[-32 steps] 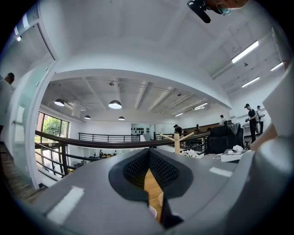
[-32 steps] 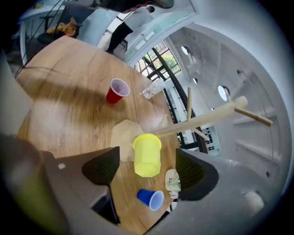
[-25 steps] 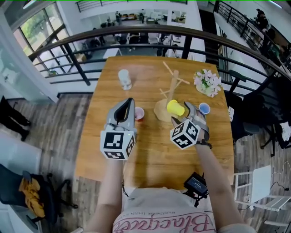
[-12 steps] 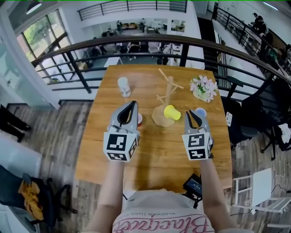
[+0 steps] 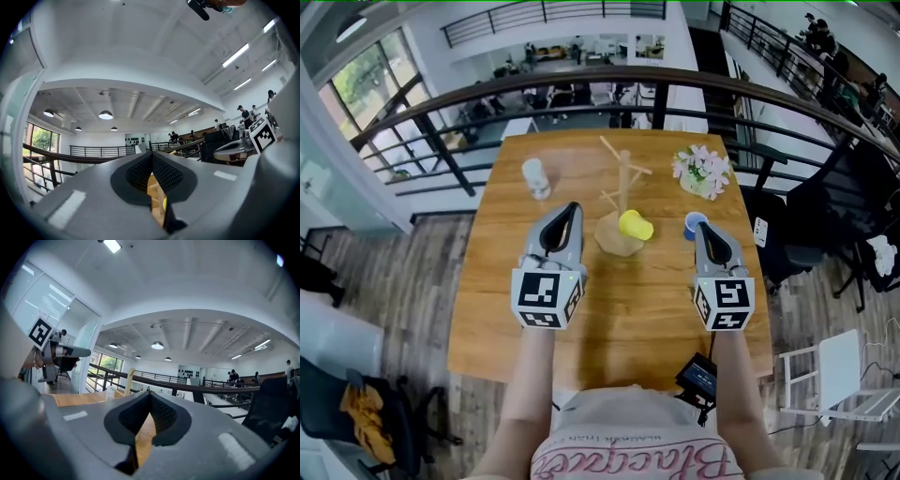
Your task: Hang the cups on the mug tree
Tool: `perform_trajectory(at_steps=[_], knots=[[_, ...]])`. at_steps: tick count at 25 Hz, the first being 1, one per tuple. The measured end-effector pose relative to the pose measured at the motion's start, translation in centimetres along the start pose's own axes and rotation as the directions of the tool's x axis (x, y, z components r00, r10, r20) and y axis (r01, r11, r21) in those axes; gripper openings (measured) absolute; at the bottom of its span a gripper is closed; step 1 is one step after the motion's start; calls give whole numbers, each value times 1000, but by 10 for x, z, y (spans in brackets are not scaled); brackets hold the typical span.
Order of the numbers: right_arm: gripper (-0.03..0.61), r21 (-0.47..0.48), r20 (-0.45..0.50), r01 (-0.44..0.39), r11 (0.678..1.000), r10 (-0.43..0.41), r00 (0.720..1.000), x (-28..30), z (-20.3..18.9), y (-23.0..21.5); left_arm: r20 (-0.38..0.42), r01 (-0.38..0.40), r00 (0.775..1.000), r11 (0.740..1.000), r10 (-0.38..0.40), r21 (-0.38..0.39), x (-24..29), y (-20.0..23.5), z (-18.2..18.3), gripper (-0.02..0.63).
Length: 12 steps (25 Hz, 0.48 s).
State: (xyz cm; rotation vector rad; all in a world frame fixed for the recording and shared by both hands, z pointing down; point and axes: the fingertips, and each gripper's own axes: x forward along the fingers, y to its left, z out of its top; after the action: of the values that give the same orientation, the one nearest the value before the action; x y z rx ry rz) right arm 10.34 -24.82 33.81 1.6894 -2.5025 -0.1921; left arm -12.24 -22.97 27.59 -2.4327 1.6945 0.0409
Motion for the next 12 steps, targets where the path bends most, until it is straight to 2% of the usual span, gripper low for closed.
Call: perform_trajectory(at_steps=[7, 11, 12], knots=[[2, 44, 1, 22, 999, -22, 1000, -10, -11, -30, -9, 26, 1000, 1000, -26, 3, 18, -22, -3, 17], [3, 35, -46, 46, 998, -44, 998, -7, -34, -44, -27, 32, 999, 999, -32, 3, 28, -31, -13, 17], [29, 35, -61, 44, 998, -42, 997, -6, -41, -46, -34, 32, 999, 999, -32, 2, 31, -32, -16, 17]])
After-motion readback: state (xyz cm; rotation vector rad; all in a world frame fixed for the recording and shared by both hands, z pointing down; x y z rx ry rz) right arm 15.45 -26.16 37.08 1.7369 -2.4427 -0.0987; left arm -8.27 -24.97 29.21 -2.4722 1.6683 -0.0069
